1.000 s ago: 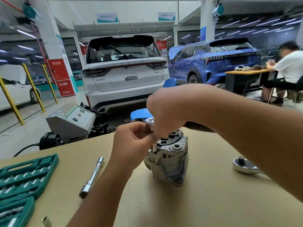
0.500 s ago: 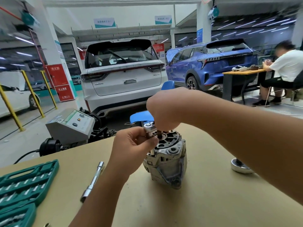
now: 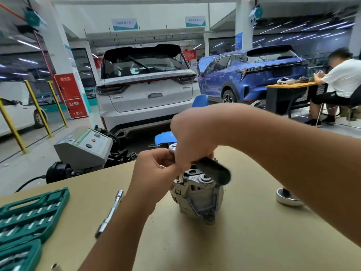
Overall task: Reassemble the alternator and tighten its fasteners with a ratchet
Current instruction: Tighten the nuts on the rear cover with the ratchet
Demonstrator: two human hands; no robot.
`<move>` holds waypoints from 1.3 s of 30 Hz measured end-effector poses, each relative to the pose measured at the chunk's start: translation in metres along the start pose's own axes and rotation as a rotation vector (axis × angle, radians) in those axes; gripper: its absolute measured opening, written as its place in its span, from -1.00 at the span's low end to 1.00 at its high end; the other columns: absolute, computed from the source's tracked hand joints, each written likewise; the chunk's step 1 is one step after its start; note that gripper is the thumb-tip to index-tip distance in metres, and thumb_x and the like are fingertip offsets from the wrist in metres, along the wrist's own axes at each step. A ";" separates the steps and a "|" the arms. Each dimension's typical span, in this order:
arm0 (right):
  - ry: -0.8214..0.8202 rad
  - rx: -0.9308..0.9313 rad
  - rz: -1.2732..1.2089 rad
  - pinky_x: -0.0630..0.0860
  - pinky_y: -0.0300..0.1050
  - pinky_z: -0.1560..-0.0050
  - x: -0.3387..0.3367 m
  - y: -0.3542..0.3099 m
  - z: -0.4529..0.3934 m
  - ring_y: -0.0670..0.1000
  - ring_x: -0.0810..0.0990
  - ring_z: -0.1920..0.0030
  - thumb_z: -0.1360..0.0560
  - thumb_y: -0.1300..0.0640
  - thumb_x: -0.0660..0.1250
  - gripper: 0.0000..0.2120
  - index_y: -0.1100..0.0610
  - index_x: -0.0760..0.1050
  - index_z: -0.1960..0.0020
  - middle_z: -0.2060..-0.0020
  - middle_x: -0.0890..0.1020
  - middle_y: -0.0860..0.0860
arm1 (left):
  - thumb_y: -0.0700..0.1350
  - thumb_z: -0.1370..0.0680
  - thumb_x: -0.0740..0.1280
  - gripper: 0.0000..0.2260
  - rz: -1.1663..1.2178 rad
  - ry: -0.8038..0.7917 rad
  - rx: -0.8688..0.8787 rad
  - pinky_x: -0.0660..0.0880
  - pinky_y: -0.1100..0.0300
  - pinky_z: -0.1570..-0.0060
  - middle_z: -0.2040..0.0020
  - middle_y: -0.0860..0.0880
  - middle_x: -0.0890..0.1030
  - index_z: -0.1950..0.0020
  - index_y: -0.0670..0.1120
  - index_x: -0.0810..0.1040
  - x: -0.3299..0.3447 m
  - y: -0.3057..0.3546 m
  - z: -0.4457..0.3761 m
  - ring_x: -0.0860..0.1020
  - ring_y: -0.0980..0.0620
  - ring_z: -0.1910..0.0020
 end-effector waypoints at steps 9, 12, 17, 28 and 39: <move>-0.022 -0.010 -0.067 0.44 -0.31 0.55 0.001 0.000 0.000 0.00 0.64 0.44 -0.42 0.14 0.46 -0.85 0.19 0.56 0.23 0.43 0.66 0.02 | -0.14 -0.39 0.58 -0.92 0.001 0.028 0.019 0.44 0.10 0.45 0.30 -0.25 0.63 0.22 0.02 0.73 0.001 0.000 0.000 0.47 -0.05 0.40; -0.045 -0.018 0.026 0.40 -0.28 0.49 0.001 0.001 0.001 -0.04 0.59 0.38 -0.46 0.13 0.47 -0.84 0.17 0.56 0.23 0.39 0.64 -0.01 | -0.19 -0.44 0.58 -0.93 0.023 0.024 0.019 0.50 0.16 0.44 0.27 -0.23 0.65 0.19 -0.04 0.74 -0.002 -0.003 0.000 0.53 0.00 0.39; 0.058 -0.001 0.003 0.44 -0.23 0.47 0.001 0.007 0.000 -0.02 0.55 0.40 -0.46 0.15 0.41 -0.86 0.14 0.49 0.22 0.36 0.58 0.00 | -0.18 -0.44 0.57 -0.93 0.068 0.000 0.026 0.55 0.17 0.43 0.27 -0.16 0.69 0.15 -0.02 0.75 -0.001 -0.004 0.000 0.61 -0.05 0.34; 0.002 -0.016 -0.058 0.44 -0.27 0.52 0.006 0.008 -0.002 0.00 0.63 0.40 -0.43 0.07 0.50 -0.80 0.17 0.54 0.22 0.37 0.66 0.02 | -0.08 -0.44 0.57 -0.96 -0.004 0.008 0.116 0.48 -0.05 0.43 0.32 -0.25 0.62 0.19 0.00 0.74 0.004 -0.004 0.000 0.48 -0.17 0.38; 0.047 -0.053 -0.121 0.60 -0.14 0.41 0.012 0.015 -0.007 0.02 0.67 0.35 -0.51 0.11 0.47 -0.83 0.18 0.55 0.14 0.26 0.67 0.07 | -0.12 -0.49 0.52 -0.93 0.036 -0.179 0.093 0.58 0.15 0.35 0.24 -0.08 0.71 0.05 -0.06 0.75 -0.005 -0.010 -0.001 0.65 0.02 0.30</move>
Point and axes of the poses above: each hand's wrist, its own z-axis away from the middle knuckle, its own x-axis out of the palm, y = z × x, the point moved 5 cm from there along -z, towards the middle knuckle
